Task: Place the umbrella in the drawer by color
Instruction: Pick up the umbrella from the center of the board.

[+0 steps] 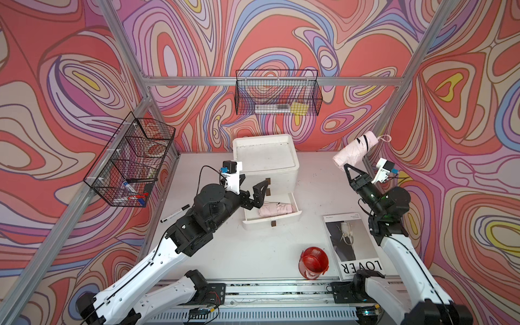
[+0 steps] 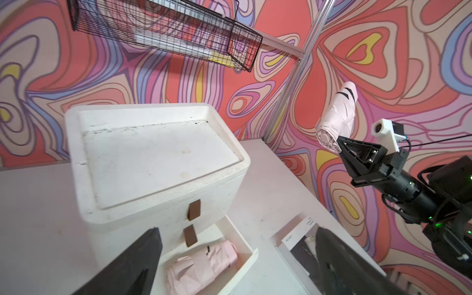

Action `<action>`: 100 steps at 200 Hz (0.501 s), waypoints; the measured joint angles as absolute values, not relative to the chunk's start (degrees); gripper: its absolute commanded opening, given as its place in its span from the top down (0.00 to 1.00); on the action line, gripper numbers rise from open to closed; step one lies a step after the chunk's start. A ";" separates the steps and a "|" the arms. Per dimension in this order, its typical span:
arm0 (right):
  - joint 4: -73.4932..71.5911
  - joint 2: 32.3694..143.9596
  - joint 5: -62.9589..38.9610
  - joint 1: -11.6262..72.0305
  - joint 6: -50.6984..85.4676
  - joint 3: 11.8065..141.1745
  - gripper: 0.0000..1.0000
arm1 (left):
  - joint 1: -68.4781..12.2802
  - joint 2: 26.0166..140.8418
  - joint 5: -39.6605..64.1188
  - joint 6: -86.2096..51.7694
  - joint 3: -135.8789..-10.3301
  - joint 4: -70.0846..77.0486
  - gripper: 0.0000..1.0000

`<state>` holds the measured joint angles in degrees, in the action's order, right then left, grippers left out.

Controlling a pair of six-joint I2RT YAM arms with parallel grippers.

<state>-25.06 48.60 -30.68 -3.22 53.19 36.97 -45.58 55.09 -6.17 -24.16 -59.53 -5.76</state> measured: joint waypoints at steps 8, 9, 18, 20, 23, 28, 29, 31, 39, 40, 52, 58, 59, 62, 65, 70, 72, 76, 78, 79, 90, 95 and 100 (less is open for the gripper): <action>-23.14 45.91 -30.81 -1.56 51.96 37.87 1.00 | -47.37 57.10 -6.09 -25.19 -59.59 -3.14 0.05; -22.98 45.67 -30.87 -1.39 51.88 37.98 1.00 | -47.59 57.34 -6.02 -25.26 -59.61 -2.81 0.05; -21.30 43.38 -31.38 0.62 50.87 39.18 1.00 | -49.74 60.36 -5.76 -25.78 -59.70 0.14 0.06; -21.04 43.09 -31.42 0.91 50.70 39.40 1.00 | -50.26 61.08 -5.69 -25.82 -59.83 0.91 0.06; -20.62 42.59 -31.66 1.45 50.46 39.79 1.00 | -50.87 62.04 -5.43 -25.98 -59.96 1.65 0.06; -19.94 41.95 -32.01 2.28 50.11 40.51 1.00 | -52.10 64.01 -5.17 -25.98 -60.38 3.11 0.07; -19.88 41.91 -32.05 2.42 50.09 40.60 1.00 | -52.27 64.31 -5.04 -25.96 -60.47 3.40 0.07; -19.73 41.78 -32.18 2.66 50.02 40.80 1.00 | -52.69 64.95 -4.84 -25.96 -60.62 3.86 0.07; -19.33 41.47 -32.64 3.84 49.80 41.52 1.00 | -54.50 67.72 -4.12 -25.63 -61.60 5.69 0.07; -19.31 41.47 -32.67 3.92 49.78 41.56 1.00 | -54.63 67.96 -4.05 -25.58 -61.73 5.87 0.07; -19.05 41.50 -33.26 5.23 49.80 41.60 1.00 | -57.08 71.61 -2.63 -24.82 -63.77 8.51 0.07; -18.83 41.60 -33.54 5.67 49.89 41.39 1.00 | -58.00 72.86 -2.07 -24.29 -64.64 9.69 0.07; -18.83 41.63 -33.56 5.74 49.91 41.36 1.00 | -58.24 73.14 -1.93 -24.14 -64.88 10.04 0.07; -18.79 41.71 -33.71 5.89 49.98 41.17 1.00 | -58.65 73.67 -1.54 -23.88 -65.32 10.72 0.07; -18.79 41.85 -33.91 6.09 50.09 40.95 1.00 | -59.00 74.06 -1.30 -23.75 -65.67 11.18 0.07; -18.74 42.09 -34.15 6.31 50.26 40.51 1.00 | -59.70 74.76 -0.84 -23.31 -66.41 12.16 0.07; -18.74 42.17 -34.28 6.44 50.35 40.34 1.00 | -59.86 74.91 -0.67 -23.27 -66.63 12.40 0.07; -18.65 42.37 -34.44 6.55 50.52 40.03 1.00 | -60.20 75.29 -0.38 -22.94 -67.16 13.08 0.07; -18.65 42.46 -34.54 6.61 50.61 39.90 1.00 | -60.38 75.50 -0.27 -22.90 -67.46 13.45 0.07; -18.63 42.52 -34.65 6.66 50.72 39.77 1.00 | -60.45 75.57 -0.23 -22.87 -67.57 13.54 0.07; -18.63 43.09 -35.22 6.96 51.46 38.98 1.00 | -60.77 76.27 -0.12 -22.39 -68.75 15.29 0.08; -18.65 43.31 -35.46 7.11 51.90 38.63 1.00 | -60.77 76.47 -0.16 -22.28 -69.04 16.10 0.08; -18.74 43.51 -35.70 7.29 52.38 38.28 1.00 | -60.77 76.62 -0.32 -22.26 -69.17 16.91 0.08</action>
